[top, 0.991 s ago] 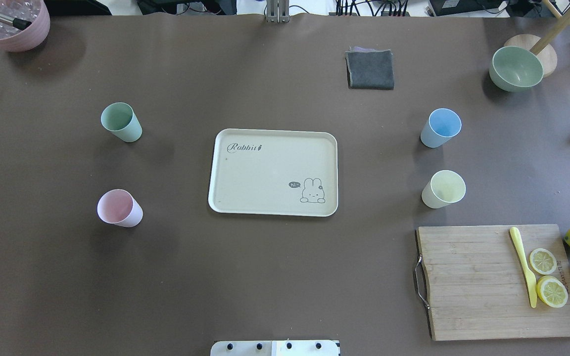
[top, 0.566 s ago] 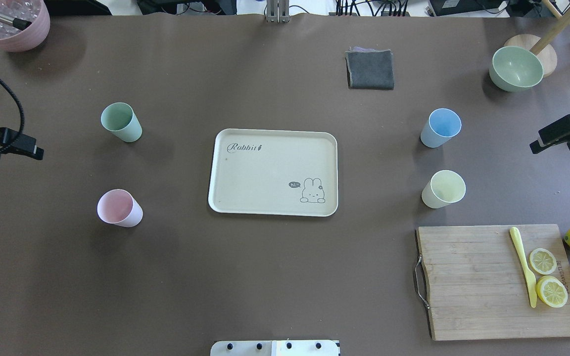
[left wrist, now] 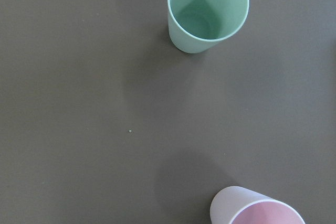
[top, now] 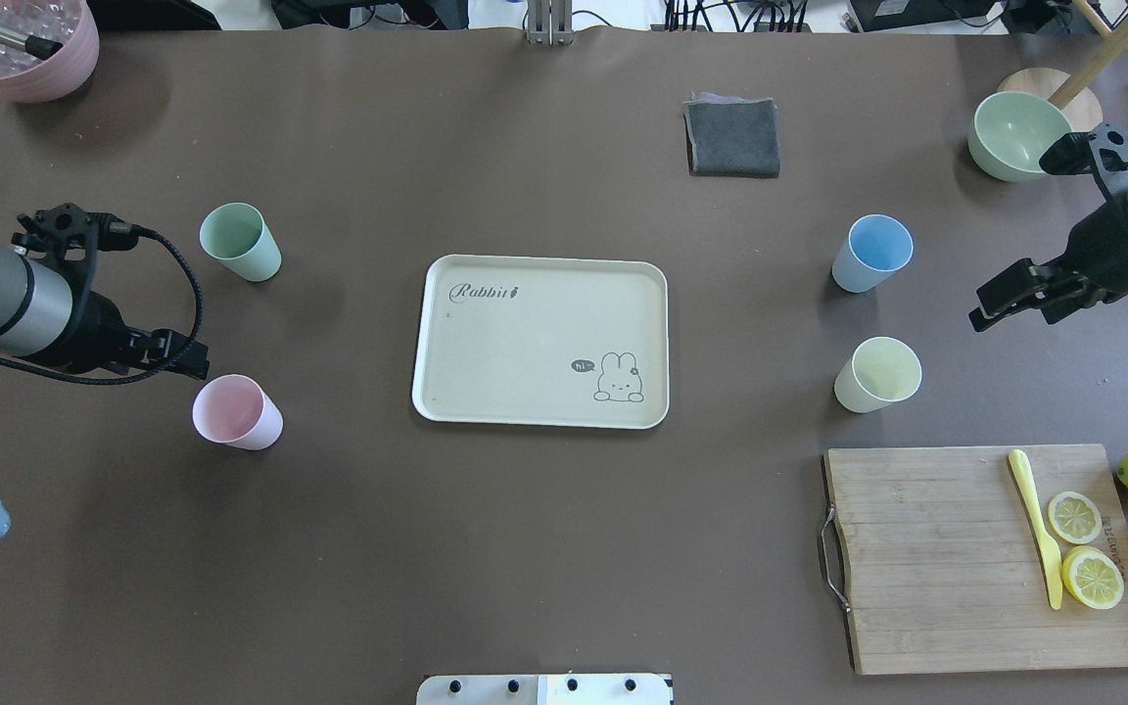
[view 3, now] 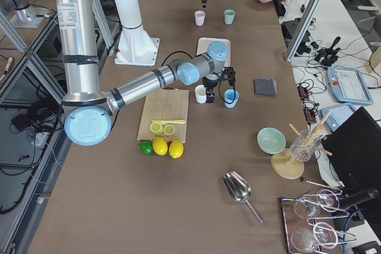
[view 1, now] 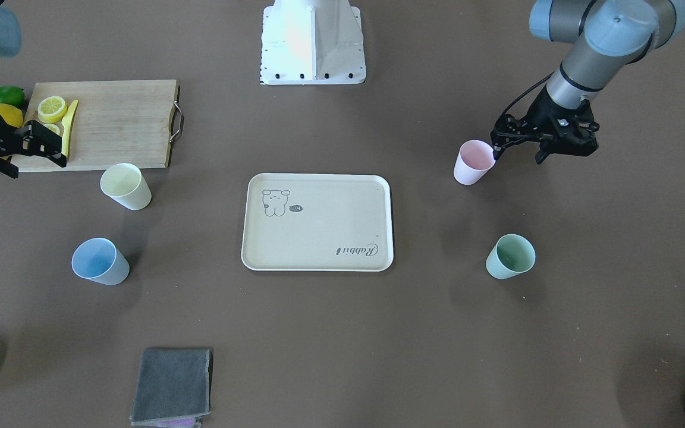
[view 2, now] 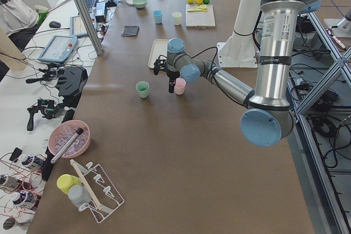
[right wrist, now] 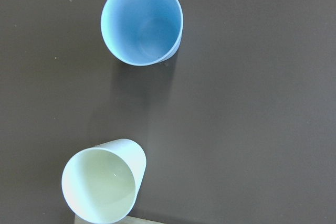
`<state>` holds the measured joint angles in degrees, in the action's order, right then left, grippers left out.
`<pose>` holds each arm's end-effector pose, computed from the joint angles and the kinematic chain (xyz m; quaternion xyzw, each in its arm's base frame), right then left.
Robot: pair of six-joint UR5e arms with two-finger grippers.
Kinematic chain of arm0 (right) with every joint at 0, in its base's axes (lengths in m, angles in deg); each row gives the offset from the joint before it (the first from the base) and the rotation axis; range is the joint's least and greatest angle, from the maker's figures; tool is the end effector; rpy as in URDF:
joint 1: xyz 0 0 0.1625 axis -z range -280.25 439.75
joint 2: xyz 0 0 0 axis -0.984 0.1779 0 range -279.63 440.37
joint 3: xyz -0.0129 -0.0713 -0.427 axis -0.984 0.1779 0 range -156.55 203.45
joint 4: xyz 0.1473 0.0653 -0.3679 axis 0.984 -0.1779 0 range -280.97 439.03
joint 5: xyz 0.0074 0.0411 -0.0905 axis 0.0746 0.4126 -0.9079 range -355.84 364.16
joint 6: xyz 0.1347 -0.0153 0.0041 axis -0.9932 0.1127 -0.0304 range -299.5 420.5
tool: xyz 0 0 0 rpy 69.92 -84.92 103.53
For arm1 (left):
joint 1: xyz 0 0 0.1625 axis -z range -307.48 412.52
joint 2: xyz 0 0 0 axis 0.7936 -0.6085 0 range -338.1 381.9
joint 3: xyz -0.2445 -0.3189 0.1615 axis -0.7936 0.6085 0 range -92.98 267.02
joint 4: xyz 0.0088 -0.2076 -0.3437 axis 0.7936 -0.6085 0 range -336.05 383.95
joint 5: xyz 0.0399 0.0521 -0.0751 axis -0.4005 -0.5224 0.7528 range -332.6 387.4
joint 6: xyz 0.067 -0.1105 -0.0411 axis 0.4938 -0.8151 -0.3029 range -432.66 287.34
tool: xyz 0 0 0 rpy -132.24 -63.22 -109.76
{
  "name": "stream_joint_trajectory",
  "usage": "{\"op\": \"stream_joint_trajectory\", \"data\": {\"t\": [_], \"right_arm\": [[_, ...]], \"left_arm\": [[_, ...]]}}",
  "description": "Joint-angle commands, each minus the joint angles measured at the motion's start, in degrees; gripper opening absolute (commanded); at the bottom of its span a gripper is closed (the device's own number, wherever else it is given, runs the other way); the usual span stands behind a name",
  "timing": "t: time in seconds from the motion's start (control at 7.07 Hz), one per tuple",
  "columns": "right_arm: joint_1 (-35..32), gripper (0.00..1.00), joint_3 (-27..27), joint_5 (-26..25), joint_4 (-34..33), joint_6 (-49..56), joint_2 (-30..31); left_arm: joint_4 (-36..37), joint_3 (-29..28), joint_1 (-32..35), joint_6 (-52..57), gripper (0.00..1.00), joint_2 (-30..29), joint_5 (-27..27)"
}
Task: Place all cups on tray
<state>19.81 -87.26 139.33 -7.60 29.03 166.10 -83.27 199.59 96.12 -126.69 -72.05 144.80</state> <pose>-0.2228 -0.4590 0.4713 0.0038 -0.4356 -0.0831 0.8963 0.3307 -0.4127 0.4433 0.0627 0.4188 0.0281 0.9055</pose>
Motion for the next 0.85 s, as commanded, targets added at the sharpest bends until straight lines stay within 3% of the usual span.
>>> {"op": "stream_joint_trajectory", "data": {"t": [0.0,0.14,0.28,0.42,0.71], "right_arm": [[1.05,0.91,1.37,0.0,-0.21,-0.35,-1.71],[1.23,0.91,1.9,-0.08,-0.12,-0.44,-1.71],[2.1,0.9,2.08,-0.17,-0.12,-0.7,-1.71],[2.81,0.9,3.12,-0.26,-0.03,-1.22,-1.89],[5.78,0.9,7.33,-0.26,0.05,-2.97,-4.78]], "left_arm": [[0.0,-1.38,-3.51,-0.99,0.67,-0.53,-1.39],[0.0,-1.57,-5.87,-3.26,0.53,-1.23,-3.22],[0.0,-1.66,-6.77,-3.98,0.23,-1.41,-4.11],[0.0,-1.39,-6.86,-5.55,0.0,-1.5,-4.12],[0.43,-0.35,-6.86,-5.74,0.0,-1.67,-3.86]]}}
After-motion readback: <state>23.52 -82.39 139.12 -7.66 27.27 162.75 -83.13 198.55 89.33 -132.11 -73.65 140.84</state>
